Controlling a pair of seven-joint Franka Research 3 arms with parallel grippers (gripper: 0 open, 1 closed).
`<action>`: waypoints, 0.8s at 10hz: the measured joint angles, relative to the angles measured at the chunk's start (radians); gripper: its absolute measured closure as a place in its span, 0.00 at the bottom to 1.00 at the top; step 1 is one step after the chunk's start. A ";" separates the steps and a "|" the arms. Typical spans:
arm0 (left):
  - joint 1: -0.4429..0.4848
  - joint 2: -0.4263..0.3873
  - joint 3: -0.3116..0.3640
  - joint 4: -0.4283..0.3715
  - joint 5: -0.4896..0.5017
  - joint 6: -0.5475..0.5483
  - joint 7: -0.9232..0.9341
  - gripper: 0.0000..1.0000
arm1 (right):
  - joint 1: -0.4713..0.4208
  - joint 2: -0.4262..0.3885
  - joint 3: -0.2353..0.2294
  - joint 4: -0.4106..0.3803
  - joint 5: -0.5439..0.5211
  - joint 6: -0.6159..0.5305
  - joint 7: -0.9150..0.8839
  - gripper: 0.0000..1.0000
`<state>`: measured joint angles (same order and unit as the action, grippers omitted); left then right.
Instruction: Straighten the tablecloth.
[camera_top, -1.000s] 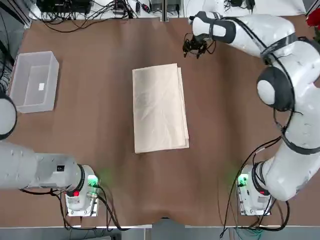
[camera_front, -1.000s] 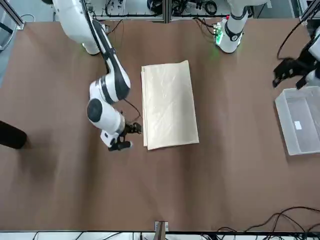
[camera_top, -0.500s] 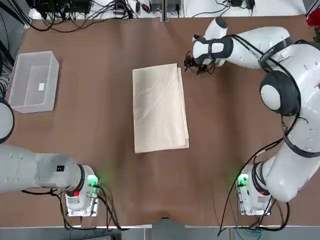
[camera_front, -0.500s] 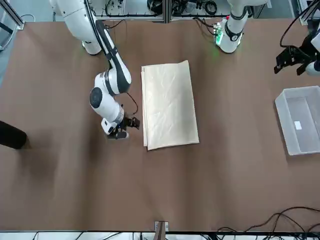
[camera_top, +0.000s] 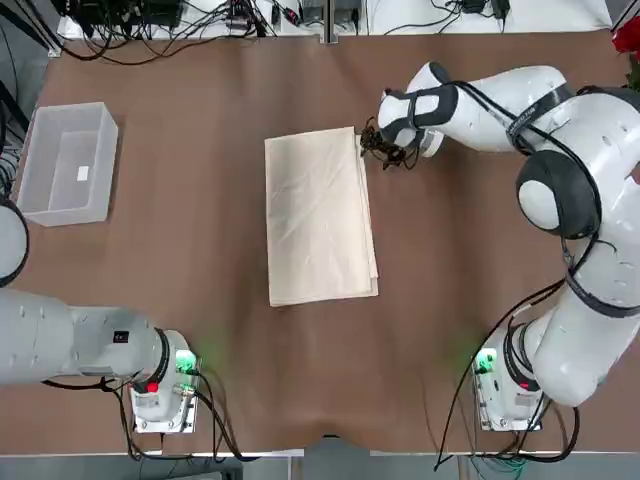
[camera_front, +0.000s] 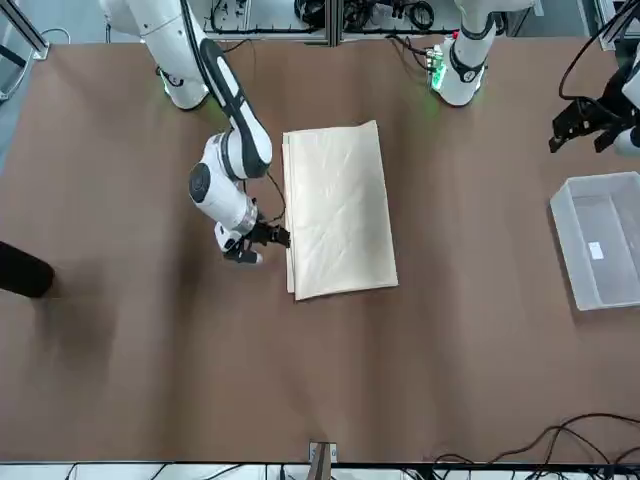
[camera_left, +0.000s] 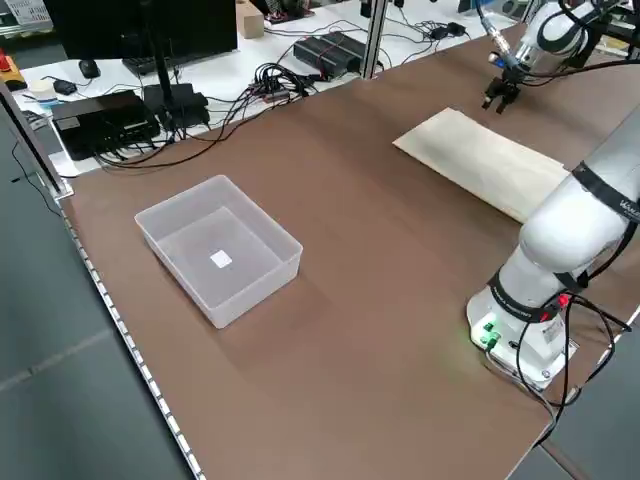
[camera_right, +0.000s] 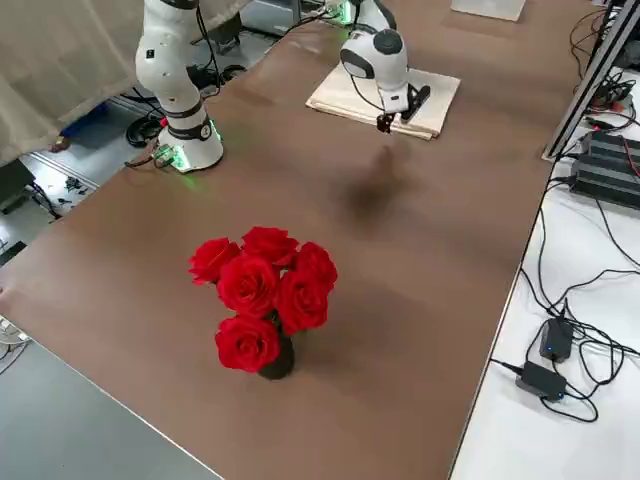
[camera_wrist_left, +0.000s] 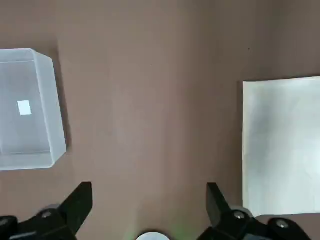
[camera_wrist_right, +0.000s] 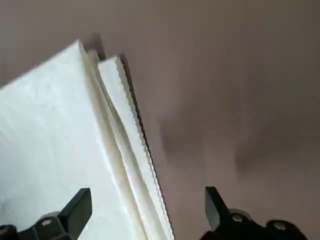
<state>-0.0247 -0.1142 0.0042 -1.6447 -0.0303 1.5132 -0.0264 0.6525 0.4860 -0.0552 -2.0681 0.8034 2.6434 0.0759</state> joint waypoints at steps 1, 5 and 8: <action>0.001 0.000 0.002 0.000 0.000 0.005 0.000 0.00 | 0.000 0.000 0.009 -0.020 0.002 0.000 -0.055 0.00; 0.002 0.001 0.004 0.000 0.000 0.018 0.002 0.00 | -0.003 0.000 0.023 -0.054 0.069 -0.071 -0.233 0.00; 0.002 0.002 0.004 0.000 0.000 0.023 0.003 0.00 | -0.003 0.000 0.031 -0.071 0.224 -0.112 -0.388 0.00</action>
<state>-0.0228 -0.1124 0.0087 -1.6445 -0.0303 1.5366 -0.0234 0.6500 0.4859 -0.0240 -2.1390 1.0275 2.5313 -0.3120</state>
